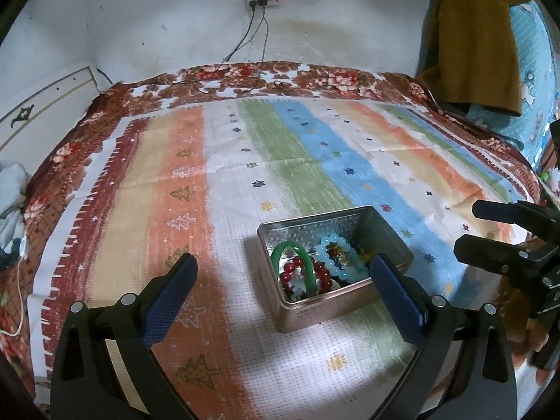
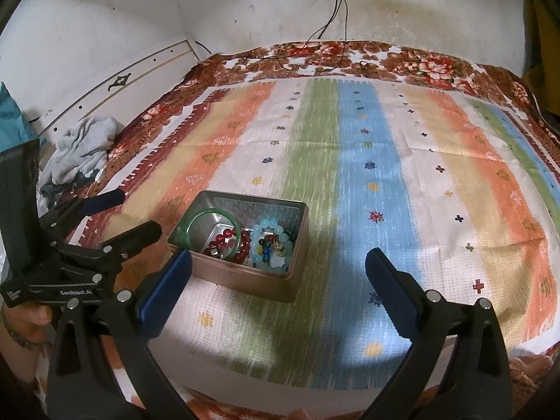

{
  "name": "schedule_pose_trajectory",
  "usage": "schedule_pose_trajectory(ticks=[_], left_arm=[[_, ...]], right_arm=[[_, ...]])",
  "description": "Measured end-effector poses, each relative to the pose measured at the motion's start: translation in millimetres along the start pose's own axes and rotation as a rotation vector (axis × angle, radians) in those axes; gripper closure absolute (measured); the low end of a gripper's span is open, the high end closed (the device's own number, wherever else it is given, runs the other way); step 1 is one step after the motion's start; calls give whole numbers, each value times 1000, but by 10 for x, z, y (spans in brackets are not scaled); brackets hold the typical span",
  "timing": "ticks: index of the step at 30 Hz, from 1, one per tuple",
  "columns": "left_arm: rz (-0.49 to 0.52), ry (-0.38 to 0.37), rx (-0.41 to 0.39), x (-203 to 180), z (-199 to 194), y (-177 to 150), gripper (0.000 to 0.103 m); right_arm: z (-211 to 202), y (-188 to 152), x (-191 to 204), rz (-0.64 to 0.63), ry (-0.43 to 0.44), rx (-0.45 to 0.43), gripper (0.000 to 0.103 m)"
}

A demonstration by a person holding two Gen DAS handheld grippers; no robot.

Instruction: Organize jewelry

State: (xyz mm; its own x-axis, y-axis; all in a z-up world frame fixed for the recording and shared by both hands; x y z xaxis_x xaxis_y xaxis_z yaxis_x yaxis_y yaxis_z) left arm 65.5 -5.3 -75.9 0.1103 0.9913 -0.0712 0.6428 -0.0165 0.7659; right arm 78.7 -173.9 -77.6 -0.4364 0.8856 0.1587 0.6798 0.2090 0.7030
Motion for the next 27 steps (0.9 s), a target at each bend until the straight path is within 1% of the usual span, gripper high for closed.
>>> schedule_pose_trajectory(ticks=[10, 27], left_arm=[[17, 1, -2, -45, 2, -16, 6], [5, 1, 19, 6, 18, -34, 6]], right_arm=[[16, -9, 14, -8, -1, 3, 5], [38, -20, 18, -7, -3, 9, 5]])
Point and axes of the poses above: each gripper's, at about its wrist camera, not at the fingertips, and z roughly the way its jaws point, x to its left, y to its top, the point moved 8 cm from there along z, roughly the way its jaws point, and after that the axes turned 2 degrees about -x, right-handed, at the moved point
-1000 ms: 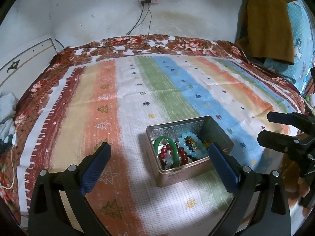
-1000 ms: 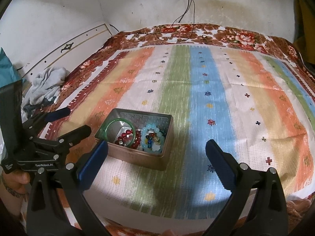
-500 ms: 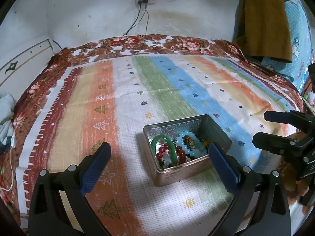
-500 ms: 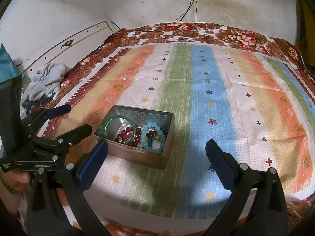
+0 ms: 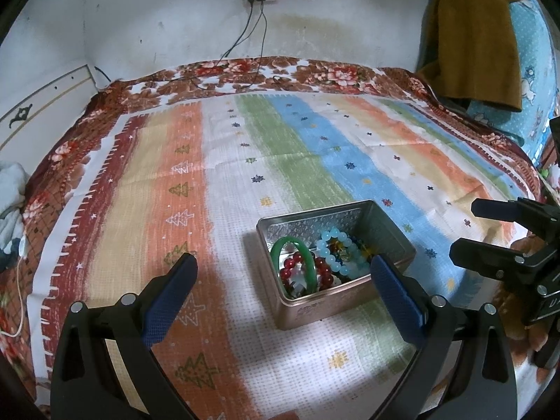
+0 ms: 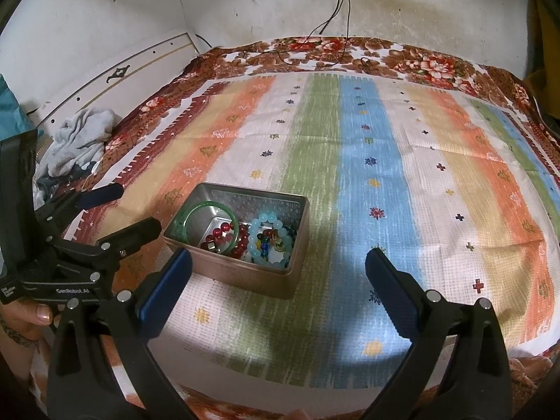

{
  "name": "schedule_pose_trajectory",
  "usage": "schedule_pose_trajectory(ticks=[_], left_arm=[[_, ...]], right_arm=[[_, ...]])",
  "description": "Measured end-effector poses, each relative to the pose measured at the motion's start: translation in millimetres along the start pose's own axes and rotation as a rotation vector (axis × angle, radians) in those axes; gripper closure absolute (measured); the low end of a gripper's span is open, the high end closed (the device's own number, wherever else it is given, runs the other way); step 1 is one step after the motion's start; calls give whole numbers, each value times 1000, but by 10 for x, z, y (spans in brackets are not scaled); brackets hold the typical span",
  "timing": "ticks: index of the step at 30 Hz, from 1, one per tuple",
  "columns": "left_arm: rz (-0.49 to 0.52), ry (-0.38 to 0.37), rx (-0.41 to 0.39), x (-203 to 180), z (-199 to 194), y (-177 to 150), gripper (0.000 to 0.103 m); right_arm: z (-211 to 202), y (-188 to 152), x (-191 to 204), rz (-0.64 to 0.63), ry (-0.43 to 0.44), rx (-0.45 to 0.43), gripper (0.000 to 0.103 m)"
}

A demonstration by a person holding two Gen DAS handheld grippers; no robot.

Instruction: Organize jewelry

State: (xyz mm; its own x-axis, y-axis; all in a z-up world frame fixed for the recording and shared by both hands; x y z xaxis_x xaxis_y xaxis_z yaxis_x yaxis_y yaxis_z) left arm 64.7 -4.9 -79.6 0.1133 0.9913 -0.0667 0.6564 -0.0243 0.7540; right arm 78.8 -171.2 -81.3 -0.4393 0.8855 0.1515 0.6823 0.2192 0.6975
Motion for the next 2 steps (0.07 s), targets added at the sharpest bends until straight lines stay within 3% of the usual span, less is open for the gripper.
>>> schedule_pose_trajectory(ticks=[2], left_arm=[[1, -1, 0, -5, 6, 5, 6]], right_arm=[[0, -2, -1, 0, 0, 0, 5]])
Point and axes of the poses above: each gripper's, at about its wrist camera, not at the fingertips, and z roughly the way its jaws point, x to its left, y to its top, the point moved 8 cm from there along z, roughly the way its jaws point, and after that the axes turned 2 degrees about -x, right-handed, at the moved point
